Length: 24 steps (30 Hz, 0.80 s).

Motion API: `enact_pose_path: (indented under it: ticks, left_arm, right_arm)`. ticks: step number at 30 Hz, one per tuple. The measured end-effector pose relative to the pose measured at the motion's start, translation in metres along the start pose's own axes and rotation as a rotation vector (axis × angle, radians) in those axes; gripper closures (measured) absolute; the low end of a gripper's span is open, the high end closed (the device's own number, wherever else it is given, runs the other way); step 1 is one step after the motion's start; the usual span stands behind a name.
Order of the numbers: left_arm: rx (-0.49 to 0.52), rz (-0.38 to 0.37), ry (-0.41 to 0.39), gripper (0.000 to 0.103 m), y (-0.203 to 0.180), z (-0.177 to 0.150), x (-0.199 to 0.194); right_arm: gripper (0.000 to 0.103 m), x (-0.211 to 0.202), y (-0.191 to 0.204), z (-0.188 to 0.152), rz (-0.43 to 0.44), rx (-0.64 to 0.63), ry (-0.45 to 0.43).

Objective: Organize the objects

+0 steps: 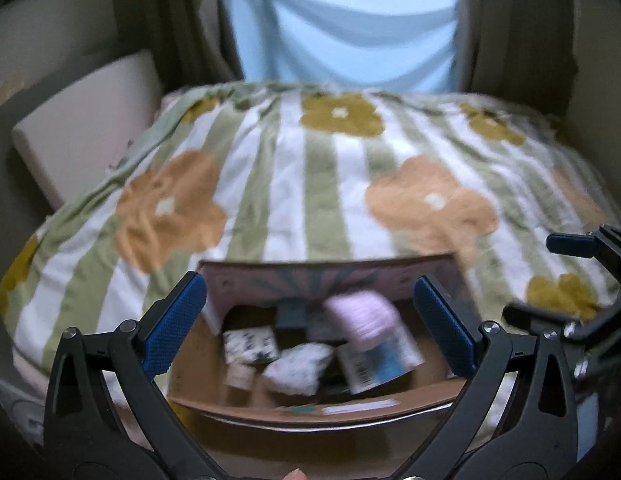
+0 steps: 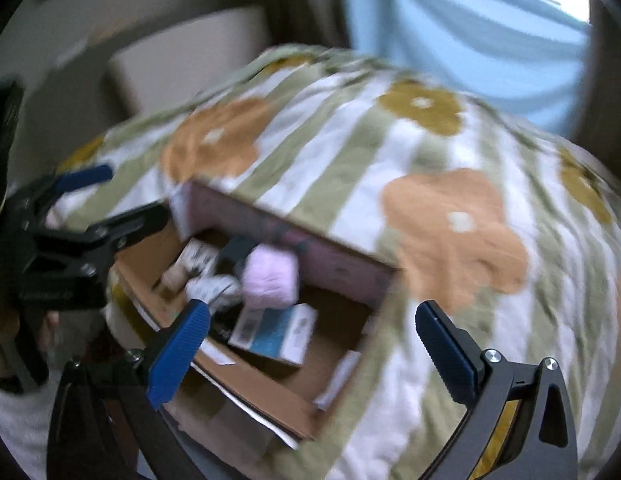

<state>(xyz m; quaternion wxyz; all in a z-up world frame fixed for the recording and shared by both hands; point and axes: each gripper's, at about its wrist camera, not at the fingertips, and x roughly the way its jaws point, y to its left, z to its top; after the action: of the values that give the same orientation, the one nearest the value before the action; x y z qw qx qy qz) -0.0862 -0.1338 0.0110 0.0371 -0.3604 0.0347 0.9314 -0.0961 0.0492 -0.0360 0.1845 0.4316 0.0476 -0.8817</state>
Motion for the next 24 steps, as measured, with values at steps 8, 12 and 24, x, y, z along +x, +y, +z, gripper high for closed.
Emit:
enact_pose_path:
  ticks: [8, 12, 24]
  left_arm:
    - [0.018, -0.059, -0.091, 0.0, -0.071, 0.012, -0.027]
    - [0.019, -0.049, -0.135, 0.0, -0.098, 0.0, -0.032]
    - [0.037, -0.033, -0.175, 0.0, -0.132, -0.006, -0.035]
  right_arm:
    - [0.001, -0.081, -0.088, -0.025, -0.209, 0.26, -0.137]
    - [0.001, -0.101, -0.114, -0.045, -0.285, 0.317, -0.172]
    - [0.001, -0.114, -0.133, -0.077, -0.42, 0.312, -0.222]
